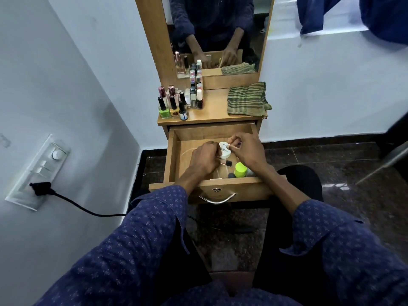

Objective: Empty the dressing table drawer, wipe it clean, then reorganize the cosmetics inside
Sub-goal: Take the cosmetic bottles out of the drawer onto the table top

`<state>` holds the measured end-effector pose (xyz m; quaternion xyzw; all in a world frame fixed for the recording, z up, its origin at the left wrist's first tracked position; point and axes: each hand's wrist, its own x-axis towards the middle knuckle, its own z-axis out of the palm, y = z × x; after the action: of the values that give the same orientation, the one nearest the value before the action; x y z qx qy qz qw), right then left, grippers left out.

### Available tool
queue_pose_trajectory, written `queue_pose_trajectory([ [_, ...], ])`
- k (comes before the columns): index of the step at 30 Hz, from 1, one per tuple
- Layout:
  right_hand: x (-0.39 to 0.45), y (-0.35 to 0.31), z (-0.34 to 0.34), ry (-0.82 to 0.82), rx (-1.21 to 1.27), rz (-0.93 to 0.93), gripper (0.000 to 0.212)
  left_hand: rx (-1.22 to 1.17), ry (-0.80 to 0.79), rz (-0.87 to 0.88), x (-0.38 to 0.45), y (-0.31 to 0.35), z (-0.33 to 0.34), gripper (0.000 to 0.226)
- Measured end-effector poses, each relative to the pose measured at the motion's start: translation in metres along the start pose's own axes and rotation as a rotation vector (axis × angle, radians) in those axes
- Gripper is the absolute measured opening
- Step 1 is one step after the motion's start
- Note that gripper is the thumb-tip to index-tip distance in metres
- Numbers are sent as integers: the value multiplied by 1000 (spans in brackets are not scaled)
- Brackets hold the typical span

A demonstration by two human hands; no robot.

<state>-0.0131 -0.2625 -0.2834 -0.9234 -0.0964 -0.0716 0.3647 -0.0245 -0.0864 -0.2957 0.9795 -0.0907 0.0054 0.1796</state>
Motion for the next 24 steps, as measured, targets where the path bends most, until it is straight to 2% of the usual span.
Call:
queue_pose_trajectory([
  [6, 1, 7, 7, -26, -10, 18, 20, -48, -43, -46, -1, -4, 5, 20],
  [14, 4, 11, 8, -45, 28, 52, 10, -122, -93, -91, 1, -6, 6, 19],
  [19, 5, 13, 6, -9, 116, 72, 12, -311, 4, -145, 3, -14, 5, 26],
  [21, 5, 12, 5, -13, 163, 54, 20, -441, 65, -140, 2, -17, 3, 25],
  [24, 7, 6, 0, -44, 249, -1, 25, -515, 130, -126, 1, -21, -2, 20],
])
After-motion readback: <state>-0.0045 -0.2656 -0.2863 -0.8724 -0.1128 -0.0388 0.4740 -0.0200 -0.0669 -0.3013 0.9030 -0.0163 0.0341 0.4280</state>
